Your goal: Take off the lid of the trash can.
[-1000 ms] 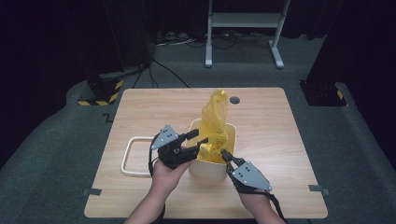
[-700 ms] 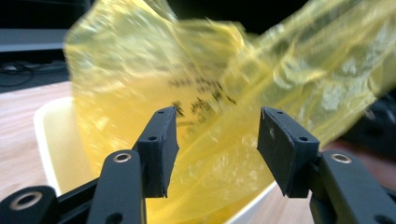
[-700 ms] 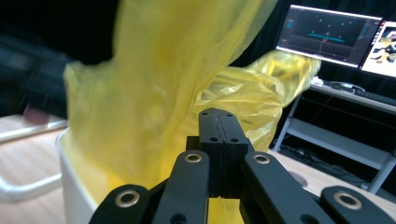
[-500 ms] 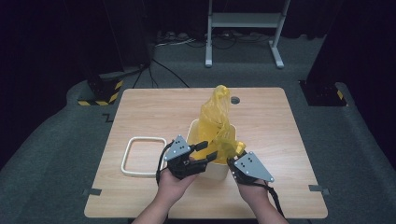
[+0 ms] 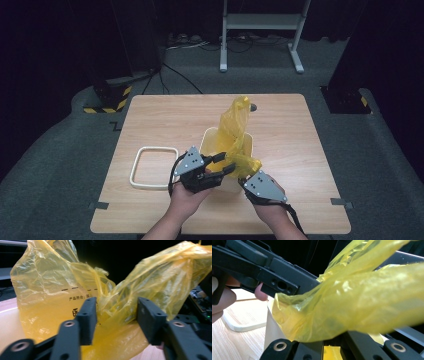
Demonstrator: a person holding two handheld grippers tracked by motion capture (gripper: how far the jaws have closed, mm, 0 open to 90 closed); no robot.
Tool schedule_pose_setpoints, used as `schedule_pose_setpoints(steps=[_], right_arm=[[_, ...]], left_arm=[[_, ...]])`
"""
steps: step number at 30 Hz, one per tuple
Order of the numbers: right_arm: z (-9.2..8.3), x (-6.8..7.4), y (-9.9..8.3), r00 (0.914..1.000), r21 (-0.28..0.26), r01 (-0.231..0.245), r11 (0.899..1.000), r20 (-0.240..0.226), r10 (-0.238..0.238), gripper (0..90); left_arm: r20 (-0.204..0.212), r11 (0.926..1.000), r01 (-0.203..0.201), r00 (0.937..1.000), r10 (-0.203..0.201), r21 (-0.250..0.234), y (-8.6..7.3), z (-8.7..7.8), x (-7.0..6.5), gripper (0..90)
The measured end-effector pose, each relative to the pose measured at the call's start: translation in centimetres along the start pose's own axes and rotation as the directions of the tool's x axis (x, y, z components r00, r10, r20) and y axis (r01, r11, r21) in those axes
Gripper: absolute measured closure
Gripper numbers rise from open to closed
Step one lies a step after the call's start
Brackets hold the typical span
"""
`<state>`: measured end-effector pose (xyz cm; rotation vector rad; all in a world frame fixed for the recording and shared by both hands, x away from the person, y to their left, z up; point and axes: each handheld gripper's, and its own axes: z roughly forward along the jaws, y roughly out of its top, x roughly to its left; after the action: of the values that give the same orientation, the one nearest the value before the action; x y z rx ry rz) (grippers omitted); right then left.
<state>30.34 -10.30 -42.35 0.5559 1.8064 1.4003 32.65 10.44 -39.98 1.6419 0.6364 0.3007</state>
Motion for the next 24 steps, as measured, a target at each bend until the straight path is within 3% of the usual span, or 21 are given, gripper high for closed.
schedule_pose_setpoints(steps=[3, 9, 20, 22, 24], right_arm=[[0.0, 0.0, 0.0, 1.0000, 0.003, -0.002, 1.000, 0.000, 0.002, 90.0], [0.0, 0.2, -0.2, 0.9998, 0.010, 0.000, 1.000, 0.019, 0.000, 90.0], [-0.4, -0.8, -0.4, 0.9948, 0.017, -0.053, 0.998, 0.088, 0.051, 90.0], [-0.6, -1.1, -0.3, 0.9924, 0.009, -0.069, 0.998, 0.102, 0.068, 90.0], [-0.9, -1.9, 0.1, 0.9887, -0.016, -0.093, 0.996, 0.117, 0.094, 90.0]], left_arm=[[0.000, 1.0000, 0.007, 1.0000, -0.007, 0.001, 0.0, -0.1, 0.2, 67.1], [-0.044, 0.9998, 0.011, 0.9990, -0.011, -0.018, -0.2, -0.7, 0.5, 80.7], [-0.117, 0.9977, -0.011, 0.9932, 0.003, -0.068, -0.6, -1.5, 0.6, 85.0], [-0.130, 0.9958, -0.006, 0.9914, -0.006, -0.092, -0.6, -1.9, 0.6, 85.9], [-0.146, 0.9933, -0.030, 0.9892, 0.013, -0.112, -0.4, -2.2, 0.4, 86.4]])
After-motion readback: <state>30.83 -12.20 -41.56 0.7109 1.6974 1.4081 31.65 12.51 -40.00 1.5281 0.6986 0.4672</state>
